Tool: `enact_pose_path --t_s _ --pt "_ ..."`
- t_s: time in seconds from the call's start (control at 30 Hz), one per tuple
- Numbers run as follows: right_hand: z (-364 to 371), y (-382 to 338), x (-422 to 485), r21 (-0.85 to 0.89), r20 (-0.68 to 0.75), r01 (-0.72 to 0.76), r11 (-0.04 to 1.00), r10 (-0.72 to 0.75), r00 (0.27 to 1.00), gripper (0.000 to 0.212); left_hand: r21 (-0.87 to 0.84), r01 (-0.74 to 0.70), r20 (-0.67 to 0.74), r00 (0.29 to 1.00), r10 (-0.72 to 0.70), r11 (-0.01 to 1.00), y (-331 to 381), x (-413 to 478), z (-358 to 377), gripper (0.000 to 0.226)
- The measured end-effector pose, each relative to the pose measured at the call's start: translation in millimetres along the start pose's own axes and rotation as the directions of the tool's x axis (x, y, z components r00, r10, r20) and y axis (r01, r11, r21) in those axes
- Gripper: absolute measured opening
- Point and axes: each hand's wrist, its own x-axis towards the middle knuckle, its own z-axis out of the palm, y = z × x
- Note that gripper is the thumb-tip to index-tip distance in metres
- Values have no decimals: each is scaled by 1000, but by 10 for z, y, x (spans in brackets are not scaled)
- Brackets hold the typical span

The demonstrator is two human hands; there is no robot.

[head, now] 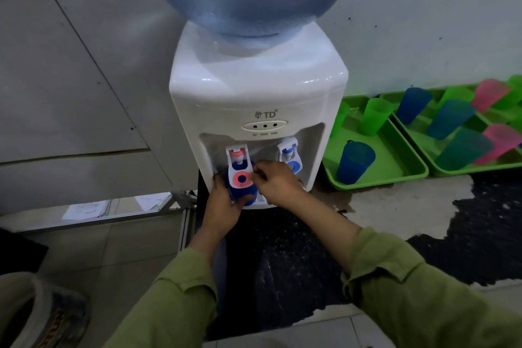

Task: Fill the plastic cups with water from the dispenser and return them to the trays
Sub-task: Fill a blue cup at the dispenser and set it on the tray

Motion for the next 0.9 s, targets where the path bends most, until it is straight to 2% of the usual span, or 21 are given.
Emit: enact_pose_path --t_s 0.3,0.47,0.53,0.67,0.77,0.9 --pt "-161 -184 -182 251 89 -117 961 97 991 22 -24 -35 10 999 35 999 2 -30 15 64" --pt "-205 -225 -237 394 94 -170 903 145 985 21 -45 -17 14 1000 17 999 33 -42 -3 69" --pt "-227 -255 -243 441 80 -179 879 160 984 27 -63 -1 25 1000 2 998 56 -42 -10 70" --pt "-321 -330 -227 604 77 -203 771 197 977 31 -151 -13 31 999 18 988 145 -64 16 72" --pt "-360 -360 -229 621 108 -205 757 176 978 26 -206 -51 32 998 59 977 170 -67 29 75" --pt "-311 -269 -244 643 92 -206 738 193 977 27 -116 -37 24 999 40 993 150 -50 16 74"
